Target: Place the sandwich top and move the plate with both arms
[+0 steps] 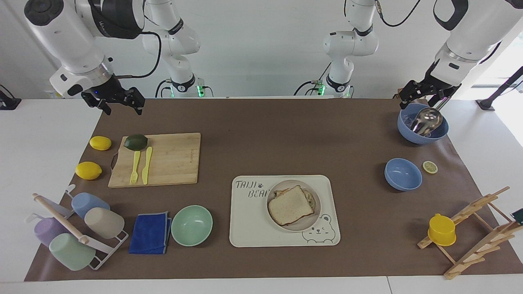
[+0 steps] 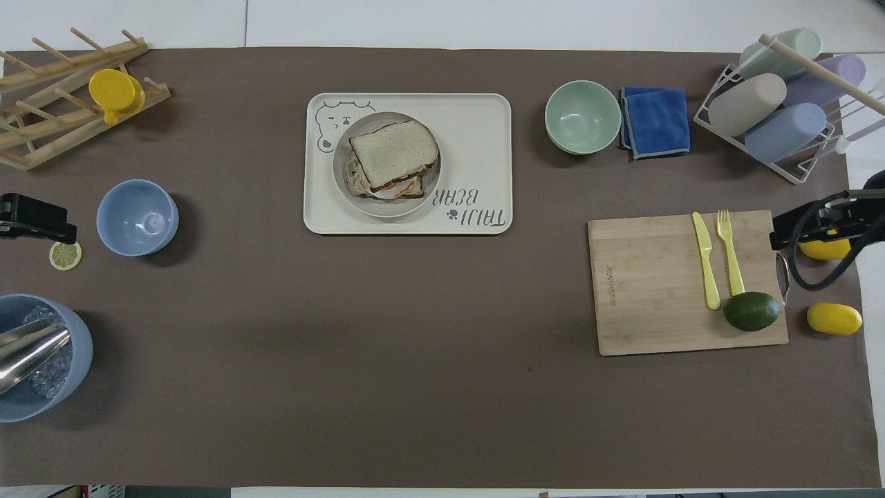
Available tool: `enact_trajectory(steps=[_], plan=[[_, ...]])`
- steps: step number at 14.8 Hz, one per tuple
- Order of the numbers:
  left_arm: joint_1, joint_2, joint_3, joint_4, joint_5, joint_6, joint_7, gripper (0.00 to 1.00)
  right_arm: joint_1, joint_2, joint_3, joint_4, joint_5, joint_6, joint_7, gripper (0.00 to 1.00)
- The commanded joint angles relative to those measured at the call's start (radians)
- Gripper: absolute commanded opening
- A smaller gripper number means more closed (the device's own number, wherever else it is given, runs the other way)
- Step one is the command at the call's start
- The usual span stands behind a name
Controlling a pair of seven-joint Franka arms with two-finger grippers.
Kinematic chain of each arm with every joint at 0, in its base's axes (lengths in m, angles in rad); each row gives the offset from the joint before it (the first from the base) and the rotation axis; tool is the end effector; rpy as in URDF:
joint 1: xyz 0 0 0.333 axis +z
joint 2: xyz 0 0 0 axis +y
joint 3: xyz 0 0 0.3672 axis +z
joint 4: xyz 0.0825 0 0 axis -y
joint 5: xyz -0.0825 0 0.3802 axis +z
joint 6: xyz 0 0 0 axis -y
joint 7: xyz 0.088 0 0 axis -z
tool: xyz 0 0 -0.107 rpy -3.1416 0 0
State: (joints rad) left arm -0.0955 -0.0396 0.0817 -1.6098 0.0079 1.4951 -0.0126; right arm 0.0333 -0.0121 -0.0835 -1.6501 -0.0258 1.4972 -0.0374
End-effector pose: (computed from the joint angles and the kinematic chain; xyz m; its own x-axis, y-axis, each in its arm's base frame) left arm 0.5278 -0.0053 0.6725 0.9972 -0.0009 -0.0751 -0.0013 -1.0000 -0.0056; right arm 0.5342 -0.0301 0.6397 0.9899 -0.0141 -0.1412 -0.0114 -0.9997 0.0195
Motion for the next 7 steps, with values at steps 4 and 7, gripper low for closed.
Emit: enact_trajectory(steps=[4, 7], plan=[[0.011, 0.004, -0.013, 0.008, -0.005, -0.003, 0.029, 1.00, -0.007, -0.009, 0.004, -0.002, 0.023, 0.002, -0.013, 1.00], [0.008, 0.003, -0.013, 0.004, -0.005, -0.001, 0.028, 1.00, -0.006, -0.009, 0.004, -0.002, 0.023, 0.002, -0.013, 1.00]])
